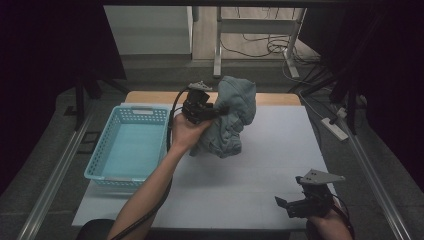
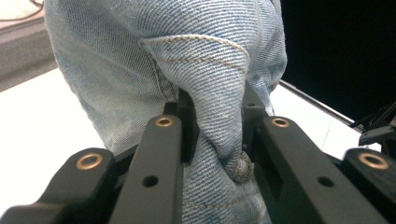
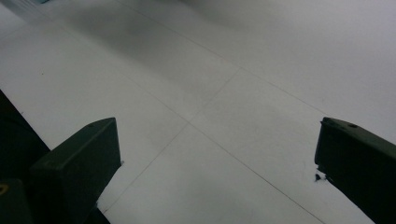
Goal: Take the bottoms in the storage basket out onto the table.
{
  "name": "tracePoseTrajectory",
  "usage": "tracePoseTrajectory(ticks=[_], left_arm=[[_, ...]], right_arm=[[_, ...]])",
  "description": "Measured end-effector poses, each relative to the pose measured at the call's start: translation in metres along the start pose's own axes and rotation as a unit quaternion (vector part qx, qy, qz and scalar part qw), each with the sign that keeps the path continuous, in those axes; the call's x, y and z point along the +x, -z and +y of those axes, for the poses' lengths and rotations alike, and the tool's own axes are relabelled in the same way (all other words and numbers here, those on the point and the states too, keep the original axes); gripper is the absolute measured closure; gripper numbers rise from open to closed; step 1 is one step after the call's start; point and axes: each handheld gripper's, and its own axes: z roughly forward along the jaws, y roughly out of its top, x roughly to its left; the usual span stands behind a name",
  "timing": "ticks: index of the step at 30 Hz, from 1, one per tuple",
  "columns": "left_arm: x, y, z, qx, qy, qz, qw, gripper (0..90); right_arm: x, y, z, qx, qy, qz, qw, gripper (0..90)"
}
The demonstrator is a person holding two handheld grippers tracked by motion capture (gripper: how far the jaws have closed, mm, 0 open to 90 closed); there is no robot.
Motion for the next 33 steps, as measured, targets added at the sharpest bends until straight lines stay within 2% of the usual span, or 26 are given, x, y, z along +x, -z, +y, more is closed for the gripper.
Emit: tracePoseTrajectory(ticks=[13,23,33], left_arm=[[0.007,-0.027,-0.02,0.042,0.012,0.008,0.999,76.4],[0.011,-0.047,-0.036,0.081,0.018,0.016,0.9964,75.8],[0.013,-0.06,-0.049,0.107,0.024,0.017,0.9938,74.1]], right_arm=[[0.0,0.0,0.0,0.0,0.002,0.001,1.0,0.8],[0.0,0.0,0.0,0.002,0.004,0.0,1.0,0.7],[0.001,-0.001,0.0,0.003,0.006,0.0,1.0,0.8]])
